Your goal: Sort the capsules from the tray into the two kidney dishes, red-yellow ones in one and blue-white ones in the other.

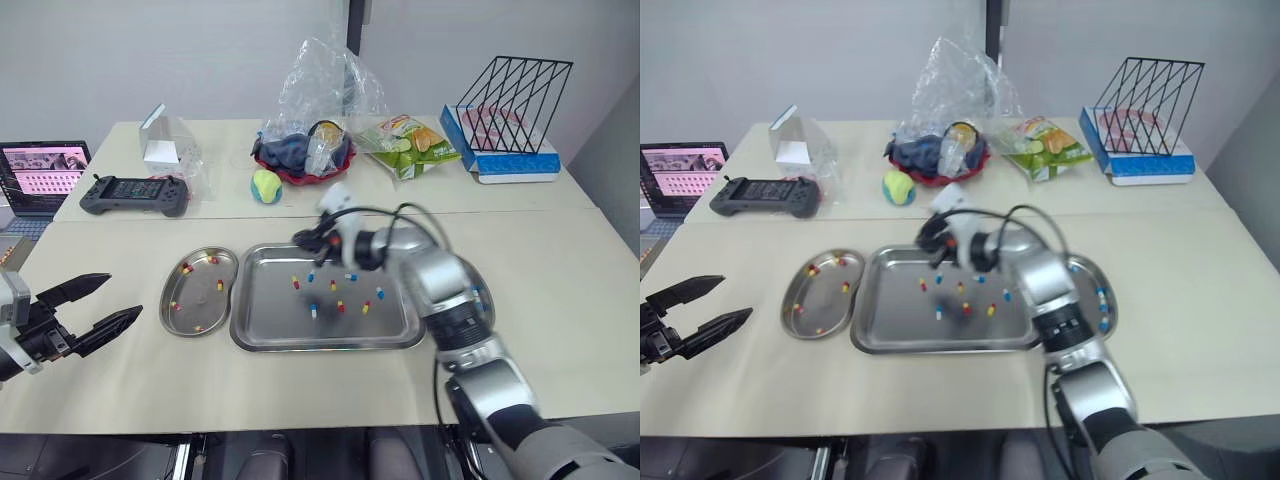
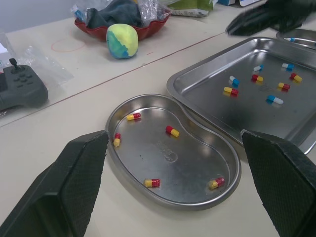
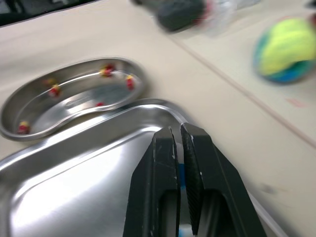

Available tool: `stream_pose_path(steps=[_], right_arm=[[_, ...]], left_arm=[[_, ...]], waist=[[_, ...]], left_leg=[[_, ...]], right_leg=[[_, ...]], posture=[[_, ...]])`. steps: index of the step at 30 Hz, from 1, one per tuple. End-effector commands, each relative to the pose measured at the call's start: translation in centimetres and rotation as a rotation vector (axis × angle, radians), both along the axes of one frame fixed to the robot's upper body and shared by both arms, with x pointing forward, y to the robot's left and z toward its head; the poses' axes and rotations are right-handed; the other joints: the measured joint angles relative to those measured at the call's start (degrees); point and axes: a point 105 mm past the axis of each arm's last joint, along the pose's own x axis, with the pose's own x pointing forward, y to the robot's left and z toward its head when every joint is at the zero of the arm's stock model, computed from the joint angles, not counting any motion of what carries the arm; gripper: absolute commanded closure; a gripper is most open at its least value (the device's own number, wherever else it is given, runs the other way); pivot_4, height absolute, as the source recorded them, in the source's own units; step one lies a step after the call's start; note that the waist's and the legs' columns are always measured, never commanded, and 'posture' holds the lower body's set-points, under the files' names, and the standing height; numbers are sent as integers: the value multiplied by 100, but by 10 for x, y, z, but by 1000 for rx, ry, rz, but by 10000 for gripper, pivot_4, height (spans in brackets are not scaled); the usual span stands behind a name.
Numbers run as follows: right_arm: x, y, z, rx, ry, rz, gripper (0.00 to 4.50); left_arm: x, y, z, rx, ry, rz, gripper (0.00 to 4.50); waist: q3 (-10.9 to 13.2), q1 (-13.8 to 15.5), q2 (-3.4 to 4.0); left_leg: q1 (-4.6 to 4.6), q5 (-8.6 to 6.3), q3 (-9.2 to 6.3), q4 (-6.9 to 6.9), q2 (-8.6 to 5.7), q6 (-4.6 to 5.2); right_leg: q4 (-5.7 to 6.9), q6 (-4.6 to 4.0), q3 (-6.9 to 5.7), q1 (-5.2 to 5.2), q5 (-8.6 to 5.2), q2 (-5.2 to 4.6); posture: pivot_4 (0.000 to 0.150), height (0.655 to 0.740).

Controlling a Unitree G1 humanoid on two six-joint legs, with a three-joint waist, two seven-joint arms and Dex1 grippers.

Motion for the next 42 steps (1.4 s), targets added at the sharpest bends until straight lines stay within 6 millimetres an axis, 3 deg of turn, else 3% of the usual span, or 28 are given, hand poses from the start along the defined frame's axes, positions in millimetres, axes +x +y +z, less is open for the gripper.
stream_pose_path(steps=[1,4,6,10,17,21,26,30,34,42], right_arm=[[-18,-35,12,1,-17,104,44359],[-18,-98,10,-47,11,12,44359],[-20,-125,9,-72,24,-38,44359],[-30,-160,-4,-166,43,-87,44359],[-34,-190,-21,-203,98,-190,44359],[-36,-191,-22,-172,149,-201,44359],[-39,-194,-14,-150,153,-189,27531],[-34,-227,11,-137,81,-290,13493],[-27,-255,18,-161,11,-396,232],[-22,-298,13,-214,-136,-563,232]], left_arm=[[5,-4,9,18,-31,-38,0],[12,-9,7,8,-24,-71,0],[15,-11,7,6,-21,-82,0],[18,-11,6,3,-12,-99,0],[24,-12,5,7,-7,-112,0],[26,-12,3,12,-2,-118,0],[29,-12,3,16,-5,-119,0],[29,-11,2,16,-4,-118,0],[30,-7,2,21,-15,-95,0],[35,11,3,35,-56,6,0]], waist=[[0,0,0],[1,49,-1],[1,75,-1],[1,32,-1],[1,25,-1],[1,58,-1],[1,100,-1],[1,134,-1],[1,137,-1],[1,126,0]], left_leg=[[-1,0,1,-2,0,0],[-8,-3,4,-1,-3,5],[-10,-5,12,0,-6,9],[-3,-6,18,-1,4,11],[-2,-7,28,-1,5,12],[-3,-7,28,0,3,12],[-4,-7,28,1,3,12],[-6,-7,29,3,-1,12],[-4,-7,30,3,1,12],[0,-6,34,3,1,11]], right_leg=[[-1,0,-1,0,0,0],[-9,0,-4,5,0,-4],[-9,0,-2,4,0,-8],[-6,0,-3,2,0,-2],[-4,0,2,4,0,-4],[-7,0,1,5,0,-5],[-8,0,1,5,0,-6],[-8,0,1,5,0,-8],[-8,1,0,6,0,-7],[-6,0,1,8,0,-7]], posture=[[1500,7400],[1500,7400],[1500,7400],[1500,7400],[1500,7400],[1500,7400],[1500,7400],[1500,7400],[1500,7400],[1500,7400]])
